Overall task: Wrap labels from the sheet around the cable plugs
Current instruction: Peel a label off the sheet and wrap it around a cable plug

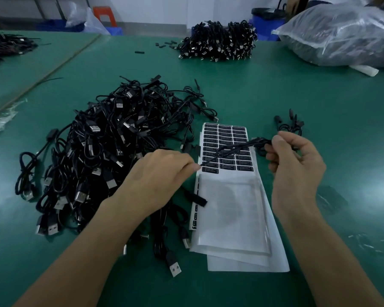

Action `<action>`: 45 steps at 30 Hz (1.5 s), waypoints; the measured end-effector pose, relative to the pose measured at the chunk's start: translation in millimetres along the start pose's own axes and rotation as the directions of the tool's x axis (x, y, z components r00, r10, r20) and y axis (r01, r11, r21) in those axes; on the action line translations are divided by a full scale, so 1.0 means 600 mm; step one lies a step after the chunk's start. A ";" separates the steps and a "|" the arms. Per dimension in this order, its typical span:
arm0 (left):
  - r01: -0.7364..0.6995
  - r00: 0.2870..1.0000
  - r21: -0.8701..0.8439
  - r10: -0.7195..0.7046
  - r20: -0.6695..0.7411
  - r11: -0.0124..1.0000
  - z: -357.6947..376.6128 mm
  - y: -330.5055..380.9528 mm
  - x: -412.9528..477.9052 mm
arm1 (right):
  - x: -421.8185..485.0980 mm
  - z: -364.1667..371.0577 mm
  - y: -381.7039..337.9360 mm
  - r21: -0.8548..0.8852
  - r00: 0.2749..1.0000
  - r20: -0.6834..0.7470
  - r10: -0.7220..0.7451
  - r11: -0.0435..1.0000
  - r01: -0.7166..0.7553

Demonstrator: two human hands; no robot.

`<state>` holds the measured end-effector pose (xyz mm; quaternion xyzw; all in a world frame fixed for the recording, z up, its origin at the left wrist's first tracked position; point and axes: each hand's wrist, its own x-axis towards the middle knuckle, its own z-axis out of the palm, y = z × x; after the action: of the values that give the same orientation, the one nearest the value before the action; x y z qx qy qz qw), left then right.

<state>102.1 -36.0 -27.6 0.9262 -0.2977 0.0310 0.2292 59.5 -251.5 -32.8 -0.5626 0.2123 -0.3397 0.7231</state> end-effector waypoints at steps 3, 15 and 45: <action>-0.049 0.998 -0.063 0.050 0.022 0.997 0.001 -0.001 0.000 | -0.001 0.001 0.002 0.019 0.999 -0.013 0.030 0.999 -0.029; 0.050 0.996 -0.182 -0.035 0.087 0.982 0.016 0.004 -0.010 | 0.005 -0.004 -0.001 0.090 0.990 -0.051 0.131 0.988 -0.126; 0.176 0.944 -0.948 -0.317 0.086 0.266 0.023 0.027 -0.002 | -0.042 0.009 0.020 -0.275 0.622 0.782 -0.034 0.877 0.394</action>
<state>91.1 -53.3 -33.7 0.6448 -0.0965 -0.1293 0.7472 49.0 -228.1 -44.5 -0.8158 -0.1117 -0.1049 0.5577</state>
